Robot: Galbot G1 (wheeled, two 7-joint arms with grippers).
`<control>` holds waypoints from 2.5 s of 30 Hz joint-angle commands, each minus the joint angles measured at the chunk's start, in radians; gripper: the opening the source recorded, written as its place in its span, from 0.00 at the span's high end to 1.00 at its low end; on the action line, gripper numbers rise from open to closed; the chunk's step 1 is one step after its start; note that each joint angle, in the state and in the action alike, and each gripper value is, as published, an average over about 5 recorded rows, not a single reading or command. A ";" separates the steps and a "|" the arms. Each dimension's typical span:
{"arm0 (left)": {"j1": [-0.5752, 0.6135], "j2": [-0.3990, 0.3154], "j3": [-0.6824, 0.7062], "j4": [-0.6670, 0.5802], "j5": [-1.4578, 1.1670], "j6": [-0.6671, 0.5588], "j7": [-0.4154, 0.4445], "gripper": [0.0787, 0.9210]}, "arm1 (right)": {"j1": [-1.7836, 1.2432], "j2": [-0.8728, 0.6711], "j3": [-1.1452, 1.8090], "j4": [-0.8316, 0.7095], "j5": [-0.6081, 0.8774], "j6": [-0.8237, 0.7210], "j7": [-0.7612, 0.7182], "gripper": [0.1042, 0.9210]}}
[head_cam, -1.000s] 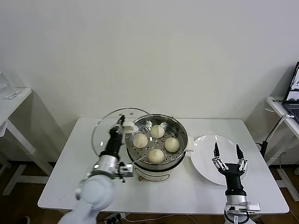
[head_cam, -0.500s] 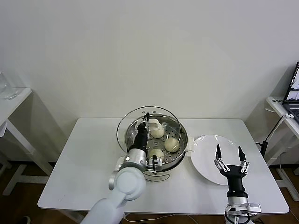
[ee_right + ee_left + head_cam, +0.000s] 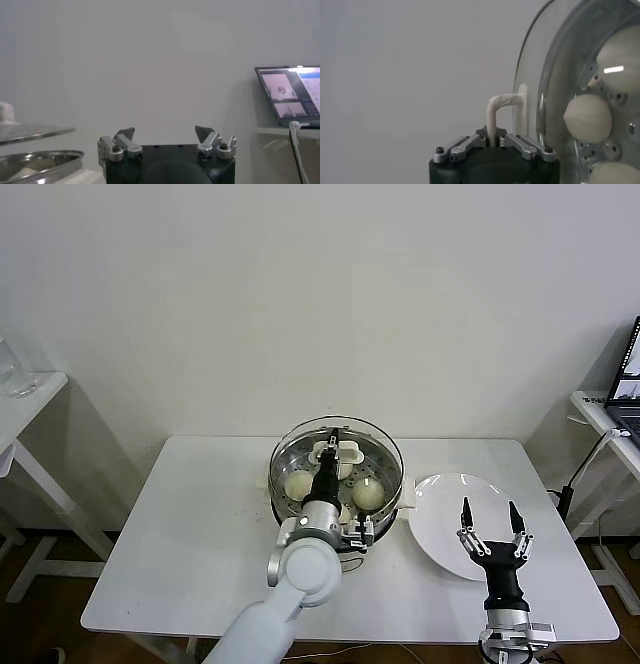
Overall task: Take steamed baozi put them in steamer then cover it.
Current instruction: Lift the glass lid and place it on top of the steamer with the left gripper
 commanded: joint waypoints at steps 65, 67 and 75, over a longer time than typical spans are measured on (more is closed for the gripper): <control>0.133 -0.001 -0.025 -0.059 0.107 -0.039 -0.019 0.69 | 0.006 -0.004 -0.010 -0.014 -0.044 0.026 0.001 0.12; 0.162 0.028 -0.016 -0.110 0.104 -0.035 -0.021 0.62 | 0.007 -0.007 -0.011 -0.015 -0.043 0.028 0.000 0.12; 0.286 0.125 -0.006 -0.320 0.072 -0.024 -0.049 0.35 | 0.016 -0.020 -0.019 -0.030 -0.042 0.033 0.000 0.12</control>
